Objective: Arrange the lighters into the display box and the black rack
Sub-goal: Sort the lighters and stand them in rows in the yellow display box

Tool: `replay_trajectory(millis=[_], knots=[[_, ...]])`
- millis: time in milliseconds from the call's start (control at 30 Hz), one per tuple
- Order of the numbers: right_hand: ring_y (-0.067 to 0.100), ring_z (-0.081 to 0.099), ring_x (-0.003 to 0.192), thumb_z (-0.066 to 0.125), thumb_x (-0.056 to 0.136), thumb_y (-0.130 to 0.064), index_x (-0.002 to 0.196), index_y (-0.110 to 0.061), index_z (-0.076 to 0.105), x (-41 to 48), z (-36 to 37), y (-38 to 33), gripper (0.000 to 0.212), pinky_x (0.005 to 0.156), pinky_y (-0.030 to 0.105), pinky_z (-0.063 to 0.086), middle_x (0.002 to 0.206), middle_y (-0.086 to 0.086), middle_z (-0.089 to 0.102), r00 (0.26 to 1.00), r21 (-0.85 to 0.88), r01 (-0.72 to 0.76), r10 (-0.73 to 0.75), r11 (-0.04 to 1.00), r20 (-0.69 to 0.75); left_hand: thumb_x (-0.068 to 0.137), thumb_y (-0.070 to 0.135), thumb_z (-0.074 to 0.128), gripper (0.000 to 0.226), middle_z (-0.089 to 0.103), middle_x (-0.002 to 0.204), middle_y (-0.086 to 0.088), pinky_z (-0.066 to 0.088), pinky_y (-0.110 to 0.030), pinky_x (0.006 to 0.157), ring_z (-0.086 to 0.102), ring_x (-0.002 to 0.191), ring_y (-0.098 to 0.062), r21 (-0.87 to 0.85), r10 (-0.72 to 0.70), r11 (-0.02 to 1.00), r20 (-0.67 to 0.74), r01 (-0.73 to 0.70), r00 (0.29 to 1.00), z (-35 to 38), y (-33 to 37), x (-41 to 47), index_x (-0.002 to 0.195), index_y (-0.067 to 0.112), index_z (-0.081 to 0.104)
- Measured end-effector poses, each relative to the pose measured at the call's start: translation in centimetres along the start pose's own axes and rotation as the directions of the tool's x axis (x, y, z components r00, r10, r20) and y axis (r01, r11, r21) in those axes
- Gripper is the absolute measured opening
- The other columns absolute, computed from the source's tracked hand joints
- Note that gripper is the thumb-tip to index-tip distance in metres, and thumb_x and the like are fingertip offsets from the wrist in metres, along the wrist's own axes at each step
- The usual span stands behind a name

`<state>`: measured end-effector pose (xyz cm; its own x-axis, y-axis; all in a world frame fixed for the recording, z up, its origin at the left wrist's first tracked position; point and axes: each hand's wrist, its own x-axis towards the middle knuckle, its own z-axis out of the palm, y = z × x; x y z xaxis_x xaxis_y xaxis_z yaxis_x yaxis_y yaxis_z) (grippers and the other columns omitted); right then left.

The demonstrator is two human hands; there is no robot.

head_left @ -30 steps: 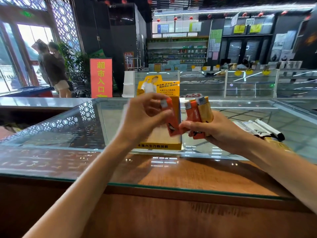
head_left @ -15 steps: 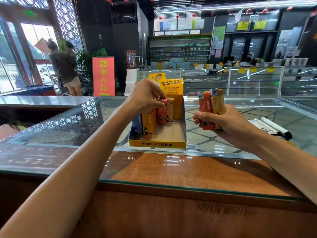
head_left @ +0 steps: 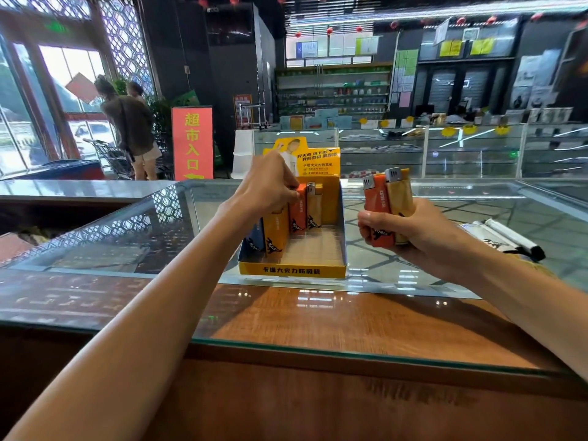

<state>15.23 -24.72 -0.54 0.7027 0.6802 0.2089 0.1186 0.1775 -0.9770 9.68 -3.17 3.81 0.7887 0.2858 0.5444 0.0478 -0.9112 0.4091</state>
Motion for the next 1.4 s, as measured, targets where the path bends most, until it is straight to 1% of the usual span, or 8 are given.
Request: replay_trajectory(millis=[167, 367, 467, 567, 767, 933, 1167, 1400], knots=[[0.012, 0.069, 0.070, 0.078, 0.057, -0.024, 0.091, -0.008, 0.062, 0.0, 0.0, 0.0, 0.041, 0.064, 0.020, 0.055, 0.071, 0.000, 0.070, 1.000, 0.010, -0.012, 0.011, 1.000, 0.017, 0.068, 0.014, 0.082, 0.020, 0.072, 0.089, -0.008, 0.049, -0.016, 0.063, 0.059, 0.071, -0.007, 0.016, -0.003, 1.000, -0.079, 0.004, 0.997, -0.1, 0.0, 0.0, 0.084, 0.004, 0.074], [0.015, 0.066, 0.072, 0.078, 0.062, -0.023, 0.089, -0.007, 0.063, 0.0, -0.1, -0.1, 0.035, 0.072, 0.025, 0.056, 0.077, 0.005, 0.067, 0.991, 0.056, -0.021, 0.014, 0.998, 0.130, 0.090, 0.022, 0.062, 0.024, 0.071, 0.101, -0.012, 0.048, -0.019, 0.072, 0.060, 0.083, -0.012, 0.067, 0.096, 0.994, -0.074, -0.092, 0.993, -0.7, 1.1, -0.6, 0.098, 0.002, 0.072], [0.015, 0.064, 0.072, 0.079, 0.062, -0.026, 0.087, -0.009, 0.065, 0.0, 0.1, 0.0, 0.033, 0.071, 0.025, 0.056, 0.078, 0.005, 0.065, 0.985, 0.039, -0.010, 0.003, 0.999, 0.172, 0.088, 0.025, 0.063, 0.025, 0.071, 0.099, -0.005, 0.043, -0.003, 0.063, 0.059, 0.072, -0.001, -0.158, 0.264, 0.949, -0.077, -0.274, 0.961, -1.3, 3.1, -2.6, 0.103, 0.006, 0.070], [0.016, 0.065, 0.072, 0.078, 0.060, -0.028, 0.077, -0.017, 0.072, 0.0, 0.4, 0.1, 0.021, 0.069, 0.025, 0.055, 0.076, 0.005, 0.067, 0.980, 0.016, 0.007, -0.010, 1.000, 0.200, 0.078, 0.026, 0.071, 0.032, 0.071, 0.092, -0.006, 0.054, -0.017, 0.067, 0.067, 0.074, -0.008, -0.404, 0.324, 0.874, 0.068, -0.271, 0.944, -1.0, 4.8, -4.2, 0.101, 0.004, 0.070], [0.019, 0.070, 0.075, 0.074, 0.064, -0.031, 0.080, -0.016, 0.073, -0.1, 0.5, 0.5, 0.022, 0.066, 0.022, 0.054, 0.080, 0.011, 0.071, 0.981, -0.010, 0.017, -0.014, 1.000, 0.194, 0.069, 0.011, 0.080, 0.033, 0.072, 0.084, -0.015, 0.058, -0.027, 0.068, 0.070, 0.074, -0.021, -0.486, 0.260, 0.842, -0.014, -0.235, 0.965, -0.3, 4.9, -4.4, 0.096, -0.003, 0.069], [0.023, 0.072, 0.086, 0.067, 0.072, -0.032, 0.098, -0.005, 0.062, 0.1, 0.4, 0.3, 0.038, 0.064, 0.022, 0.056, 0.092, 0.015, 0.073, 0.997, 0.028, -0.027, 0.025, 0.999, 0.071, 0.070, 0.005, 0.077, 0.030, 0.070, 0.081, -0.004, 0.054, -0.016, 0.063, 0.069, 0.069, -0.006, -0.540, 0.191, 0.820, -0.057, -0.191, 0.980, -2.0, 3.2, -3.5, 0.099, 0.000, 0.069], [0.024, 0.072, 0.085, 0.071, 0.073, -0.024, 0.090, -0.007, 0.063, 0.1, 0.0, 0.4, 0.025, 0.073, 0.029, 0.058, 0.091, 0.014, 0.073, 0.998, 0.058, -0.055, 0.053, 0.997, 0.026, 0.069, 0.011, 0.081, 0.028, 0.072, 0.085, -0.009, 0.056, -0.024, 0.070, 0.070, 0.071, -0.012, -0.323, 0.137, 0.930, -0.136, -0.175, 0.981, -2.4, 0.7, -1.8, 0.094, 0.003, 0.072], [0.021, 0.070, 0.081, 0.073, 0.069, -0.026, 0.086, -0.009, 0.066, 0.2, -0.2, 0.7, 0.025, 0.082, 0.034, 0.057, 0.085, 0.011, 0.071, 0.998, 0.020, -0.048, 0.047, 0.999, 0.048, 0.071, 0.009, 0.080, 0.023, 0.072, 0.085, -0.009, 0.051, -0.009, 0.063, 0.062, 0.066, -0.003, -0.143, 0.163, 0.974, -0.105, -0.177, 0.981, -1.2, 0.2, -1.7, 0.091, -0.001, 0.073]])
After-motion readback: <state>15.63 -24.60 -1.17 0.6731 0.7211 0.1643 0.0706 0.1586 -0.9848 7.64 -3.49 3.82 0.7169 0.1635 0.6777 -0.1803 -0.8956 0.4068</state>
